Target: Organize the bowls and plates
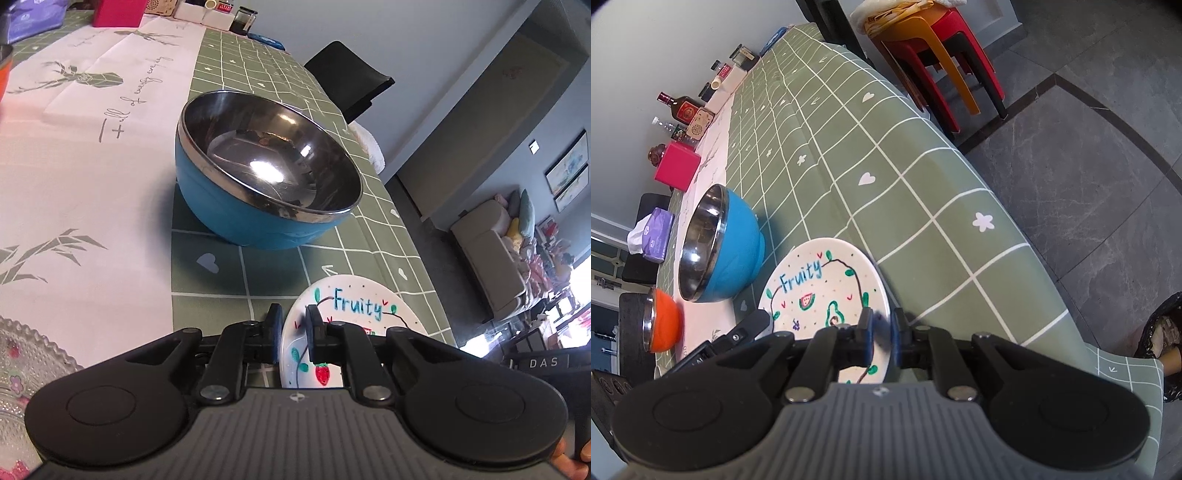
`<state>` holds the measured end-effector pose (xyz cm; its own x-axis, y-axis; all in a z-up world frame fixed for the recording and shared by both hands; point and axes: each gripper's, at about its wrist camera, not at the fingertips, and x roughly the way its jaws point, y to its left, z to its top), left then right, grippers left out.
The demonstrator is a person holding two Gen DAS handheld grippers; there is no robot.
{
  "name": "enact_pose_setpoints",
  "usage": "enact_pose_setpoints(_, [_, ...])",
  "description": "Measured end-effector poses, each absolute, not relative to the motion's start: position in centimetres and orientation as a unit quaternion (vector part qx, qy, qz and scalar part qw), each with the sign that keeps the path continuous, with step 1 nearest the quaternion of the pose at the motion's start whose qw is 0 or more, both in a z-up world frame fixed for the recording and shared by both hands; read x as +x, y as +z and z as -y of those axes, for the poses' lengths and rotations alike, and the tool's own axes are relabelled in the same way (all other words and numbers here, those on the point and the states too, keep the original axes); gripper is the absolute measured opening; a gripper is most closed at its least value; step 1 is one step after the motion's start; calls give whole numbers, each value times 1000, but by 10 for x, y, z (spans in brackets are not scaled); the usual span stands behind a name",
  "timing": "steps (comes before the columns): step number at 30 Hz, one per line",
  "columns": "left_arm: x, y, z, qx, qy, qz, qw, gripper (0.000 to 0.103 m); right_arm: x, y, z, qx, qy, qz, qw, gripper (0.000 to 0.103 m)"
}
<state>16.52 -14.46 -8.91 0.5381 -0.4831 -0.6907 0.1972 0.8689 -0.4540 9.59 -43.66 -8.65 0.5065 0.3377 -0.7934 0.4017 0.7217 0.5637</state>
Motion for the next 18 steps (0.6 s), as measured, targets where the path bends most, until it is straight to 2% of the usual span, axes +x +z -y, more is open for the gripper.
enact_pose_setpoints(8, [155,-83,143,-158,-184,-435,867,11,93,-82,438,380,-21,-484,787,6])
enact_pose_setpoints(18, [139,-53,124,-172,-170,-409,880,11,88,-70,426,378,2,-476,794,6])
